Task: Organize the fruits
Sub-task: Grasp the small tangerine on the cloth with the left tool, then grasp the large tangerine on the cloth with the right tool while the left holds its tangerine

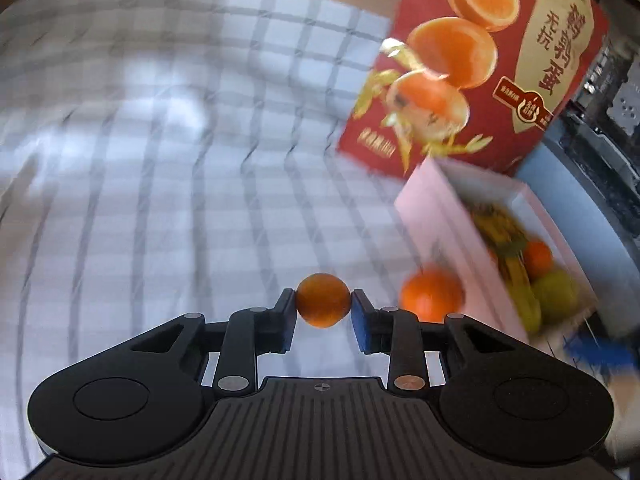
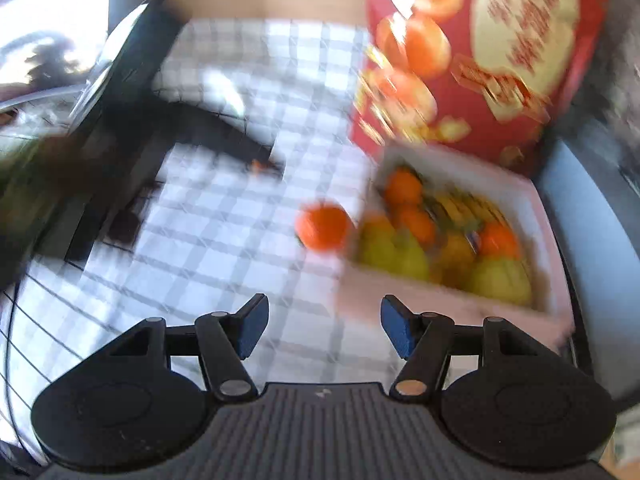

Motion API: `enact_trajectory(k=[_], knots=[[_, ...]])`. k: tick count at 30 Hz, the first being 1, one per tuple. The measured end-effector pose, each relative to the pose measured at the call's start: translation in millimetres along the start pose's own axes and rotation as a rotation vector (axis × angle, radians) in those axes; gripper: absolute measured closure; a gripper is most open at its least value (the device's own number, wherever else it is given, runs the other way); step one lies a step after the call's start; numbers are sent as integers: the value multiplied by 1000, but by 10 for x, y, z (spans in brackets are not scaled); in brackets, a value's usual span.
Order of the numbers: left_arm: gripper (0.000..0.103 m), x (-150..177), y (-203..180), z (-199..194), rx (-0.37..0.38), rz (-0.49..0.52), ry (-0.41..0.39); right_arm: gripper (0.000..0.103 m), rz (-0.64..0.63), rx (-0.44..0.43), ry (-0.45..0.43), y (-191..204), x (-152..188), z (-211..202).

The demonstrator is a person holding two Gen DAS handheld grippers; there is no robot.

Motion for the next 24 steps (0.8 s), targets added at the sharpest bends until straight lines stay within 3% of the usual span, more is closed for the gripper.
enact_trajectory(k=[6,10,14,18,24], knots=[[69,558,383,-507,-19,-86,27,41,-146,49,22,320,-397,576],[69,729,521,-771,-31,-105,24,58,-280,172,25,450,-555,1058],[69,773,652,-996,-37,-108,-7,63,-300,244,39,442,-587,1301],[69,757,760,-1048,-34,-139,-20,63,-242,248,47,436,-445,1215],[69,679,689,-912,15,-158,-15,63,-78,145,40,587,-133,662]])
Point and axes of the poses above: each gripper's, at about its wrist camera, not at the fingertips, and z roughly the way its jaws point, y to its left, x to its underside, the point moved 8 cm from there along z, roughly the way its jaws point, and after that the axes turned 2 degrees about -z, right-handed, at the moved point
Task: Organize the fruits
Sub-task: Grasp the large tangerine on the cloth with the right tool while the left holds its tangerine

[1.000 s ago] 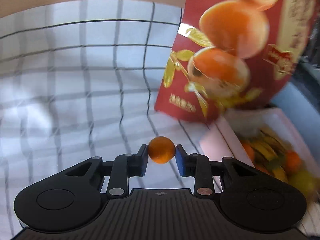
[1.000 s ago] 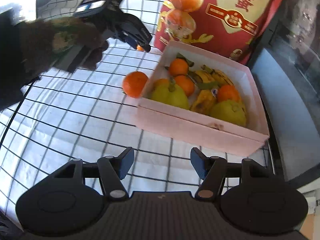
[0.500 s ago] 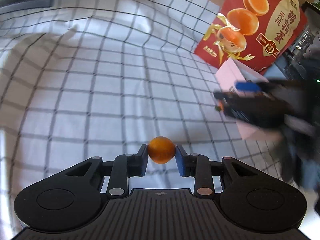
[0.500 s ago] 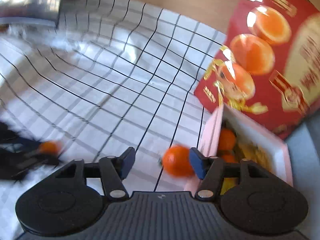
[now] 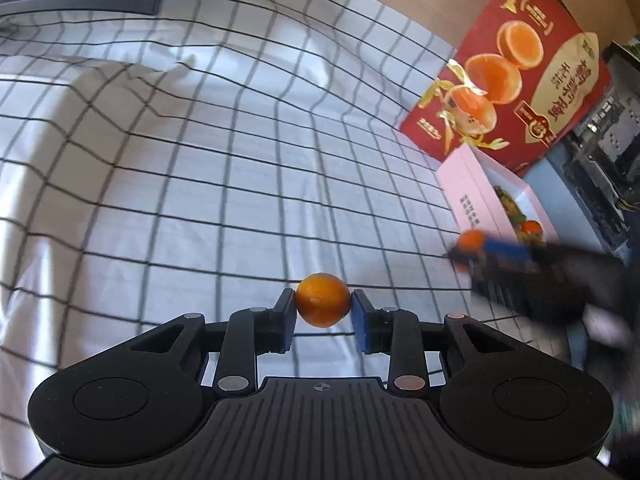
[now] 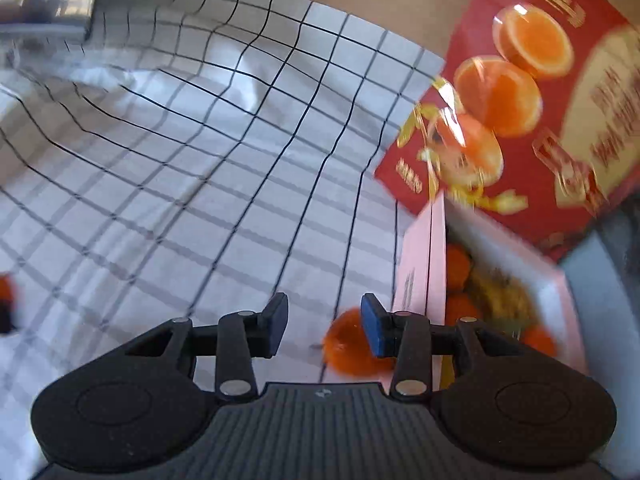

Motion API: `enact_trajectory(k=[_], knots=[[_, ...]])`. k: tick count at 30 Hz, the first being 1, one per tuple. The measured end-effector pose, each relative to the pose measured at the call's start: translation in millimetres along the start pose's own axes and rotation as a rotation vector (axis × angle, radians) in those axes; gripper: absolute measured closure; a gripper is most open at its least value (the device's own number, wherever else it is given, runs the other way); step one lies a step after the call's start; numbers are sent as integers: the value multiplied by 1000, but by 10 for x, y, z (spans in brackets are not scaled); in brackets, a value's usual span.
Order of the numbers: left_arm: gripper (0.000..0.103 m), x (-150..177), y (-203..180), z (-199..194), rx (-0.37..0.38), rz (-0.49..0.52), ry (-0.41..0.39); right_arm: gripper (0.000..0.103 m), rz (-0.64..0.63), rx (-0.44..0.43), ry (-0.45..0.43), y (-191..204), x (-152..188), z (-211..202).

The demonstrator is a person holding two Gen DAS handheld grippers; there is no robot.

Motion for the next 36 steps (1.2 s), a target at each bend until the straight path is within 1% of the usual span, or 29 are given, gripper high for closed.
enact_trajectory(k=[2,4,5,8,9,11,13,14,19,25,30,32,36], knots=[[69,-2,-77,63,15,9,8,63,68,-92,25,53,256,-207],[69,20,-187,143,33,31,26,63,110,-134,13,79,449,-381],[69,34,-238,181,41,42,38,63,103,-110,-6,84,528,-455],[69,93,-404,270,63,85,69,59,95,-39,-57,27,557,-512],[69,115,-450,290,66,99,78,58,97,-18,-64,-10,545,-498],[69,158,-512,316,71,119,94,50,91,17,-71,-74,551,-444],[69,216,-558,340,71,141,115,49,86,58,-66,-147,583,-384],[69,247,-580,349,70,153,124,49,91,65,-67,-186,609,-370],[69,342,-681,393,83,202,159,49,169,74,-80,-384,736,-320],[69,407,-841,443,104,259,187,49,197,83,-74,-516,792,-201],[69,467,-895,452,98,293,197,50,251,62,-44,-616,882,-162],[69,479,-882,449,85,301,195,55,252,56,-33,-639,910,-171],[69,487,-867,432,72,311,187,56,247,2,-25,-581,903,-252]])
Point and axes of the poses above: each gripper's, at about its wrist camera, not at the fingertips, and z roughly the way its jaws point, y to its left, x to its underside, the point moved 8 cm from there along z, roughly the way its jaws point, and after that the axes turned 2 degrees about -z, right-handed, at the moved point
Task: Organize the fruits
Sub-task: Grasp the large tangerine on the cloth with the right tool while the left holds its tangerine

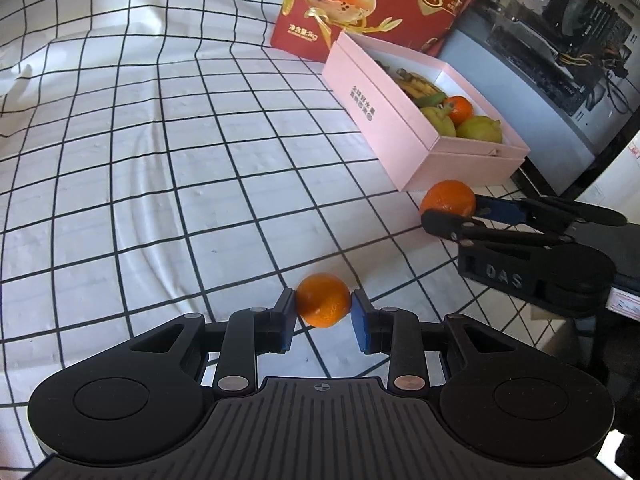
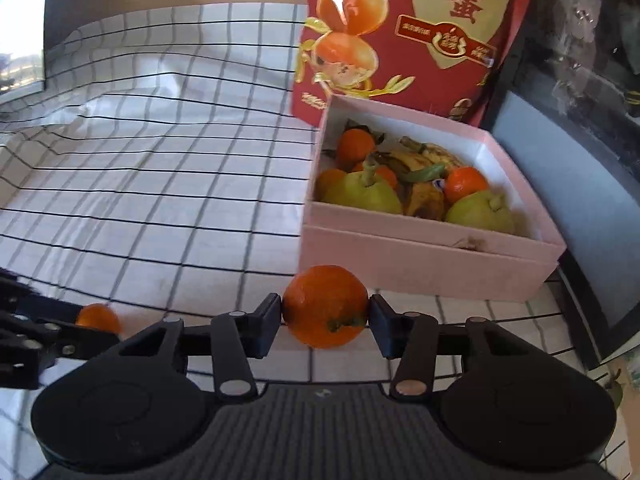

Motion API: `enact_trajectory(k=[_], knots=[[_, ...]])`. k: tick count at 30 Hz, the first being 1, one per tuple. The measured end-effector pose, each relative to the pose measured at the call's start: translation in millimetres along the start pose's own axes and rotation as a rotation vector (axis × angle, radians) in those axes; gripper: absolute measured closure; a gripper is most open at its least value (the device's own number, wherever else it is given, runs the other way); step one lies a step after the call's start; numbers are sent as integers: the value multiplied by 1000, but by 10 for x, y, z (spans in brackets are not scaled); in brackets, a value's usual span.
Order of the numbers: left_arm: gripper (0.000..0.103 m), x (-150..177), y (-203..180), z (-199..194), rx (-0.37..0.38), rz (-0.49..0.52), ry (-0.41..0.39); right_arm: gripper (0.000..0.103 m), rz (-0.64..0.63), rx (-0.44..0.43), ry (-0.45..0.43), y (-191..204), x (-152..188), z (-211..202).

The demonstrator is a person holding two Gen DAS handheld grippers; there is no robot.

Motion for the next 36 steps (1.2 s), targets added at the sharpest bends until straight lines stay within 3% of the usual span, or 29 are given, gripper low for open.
enact_trajectory(k=[10,22,28,36], knots=[[68,25,51,-47,-40,26,-12,56,-94,-98,73,331,122,-276],[68,40,32,-50,-51,55,-12,54,-99,-66,71,365,146,-220],[67,39,34,-55,-52,63,-13,40,-98,-58,55,374,137,-183],[67,88,31,-81,-43,106,-19,40,-80,-53,51,330,139,-144]])
Point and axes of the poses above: each gripper's, at about its wrist camera, not at the fingertips, and z roughly the way its jaws point, y to its left, x to its underside, the point moved 8 cm from there along z, roughly the way its jaws point, and after that the axes turned 2 degrees about -z, right-handed, at the moved point
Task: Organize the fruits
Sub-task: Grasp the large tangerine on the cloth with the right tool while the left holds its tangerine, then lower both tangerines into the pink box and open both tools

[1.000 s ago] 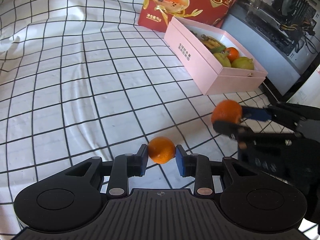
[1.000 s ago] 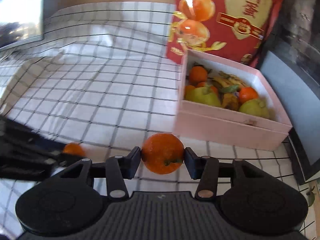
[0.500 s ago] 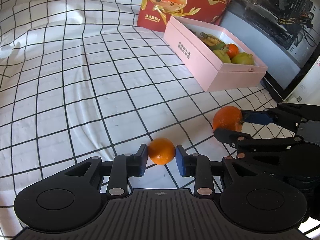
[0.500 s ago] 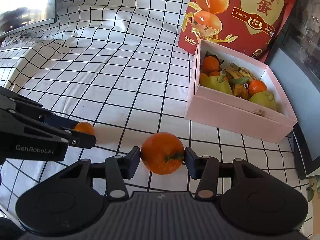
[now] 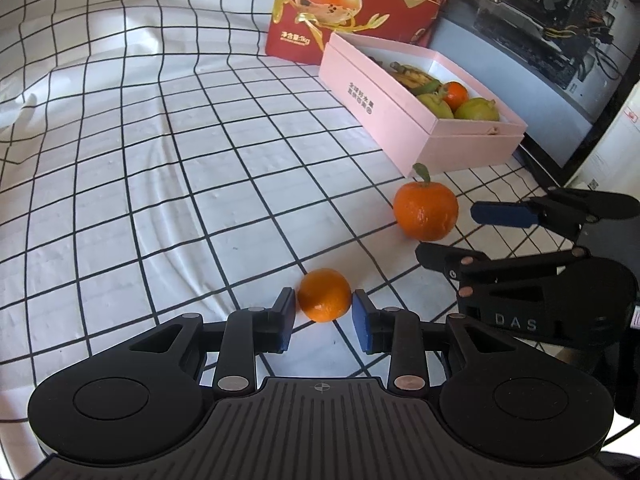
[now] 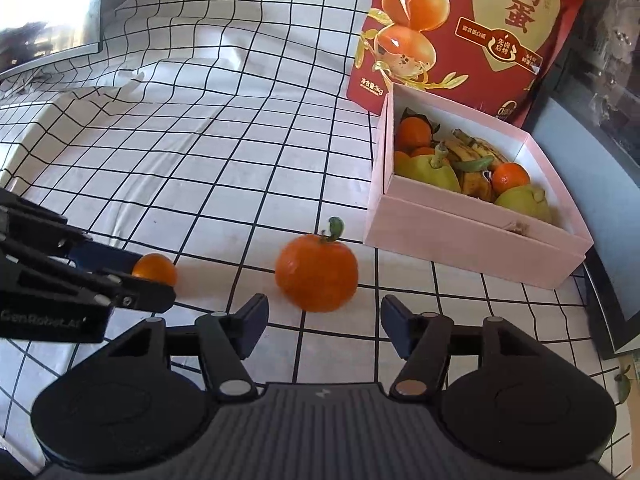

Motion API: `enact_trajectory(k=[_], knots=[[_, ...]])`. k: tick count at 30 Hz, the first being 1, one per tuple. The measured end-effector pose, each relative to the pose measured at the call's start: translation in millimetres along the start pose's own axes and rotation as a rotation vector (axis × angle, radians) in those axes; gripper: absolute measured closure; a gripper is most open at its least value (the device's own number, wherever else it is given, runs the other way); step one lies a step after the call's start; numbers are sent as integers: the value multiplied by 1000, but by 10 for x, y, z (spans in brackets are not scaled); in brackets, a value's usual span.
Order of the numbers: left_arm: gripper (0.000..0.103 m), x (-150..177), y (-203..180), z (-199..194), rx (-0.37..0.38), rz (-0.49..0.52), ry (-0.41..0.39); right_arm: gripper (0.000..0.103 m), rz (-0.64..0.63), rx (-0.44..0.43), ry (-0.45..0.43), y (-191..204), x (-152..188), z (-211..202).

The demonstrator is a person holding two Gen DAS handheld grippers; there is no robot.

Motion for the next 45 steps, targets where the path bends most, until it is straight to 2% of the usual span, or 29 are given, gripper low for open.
enact_trajectory(k=[12,18,19,22,30,35,38,42,44,45], knots=[[67,-23,-2,23,-2,14,-7,40,-11,-23,-6,83,-48,44],[67,-32,-3,27,0,12,-5,40,45,-27,2,25,-104,175],[67,-32,-3,28,0,12,-5,41,59,-36,5,14,-109,185],[67,-31,-1,27,-2,13,-5,54,67,-47,4,7,-123,171],[69,-69,-33,77,-1,29,0,54,71,-49,7,-12,-54,64],[69,-126,-78,78,24,5,9,54,98,-19,-2,-205,24,-118],[69,-449,-188,-80,76,2,-49,54,135,16,-11,-438,26,-293],[69,-1398,-493,-530,173,58,-255,54,174,88,-115,-870,-204,-731],[69,-1851,-672,-666,212,87,-331,54,184,144,-188,-1124,-391,-989],[69,-2017,-758,-673,223,93,-345,54,189,163,-216,-1227,-461,-1088]])
Point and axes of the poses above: each gripper's, at about its wrist camera, not at the fingertips, and z roughly the way its jaws point, y to its left, x to its underside, the point moved 8 cm from there along z, roughly the way its jaws point, and after that the axes turned 2 degrees about -z, right-handed, at the moved point
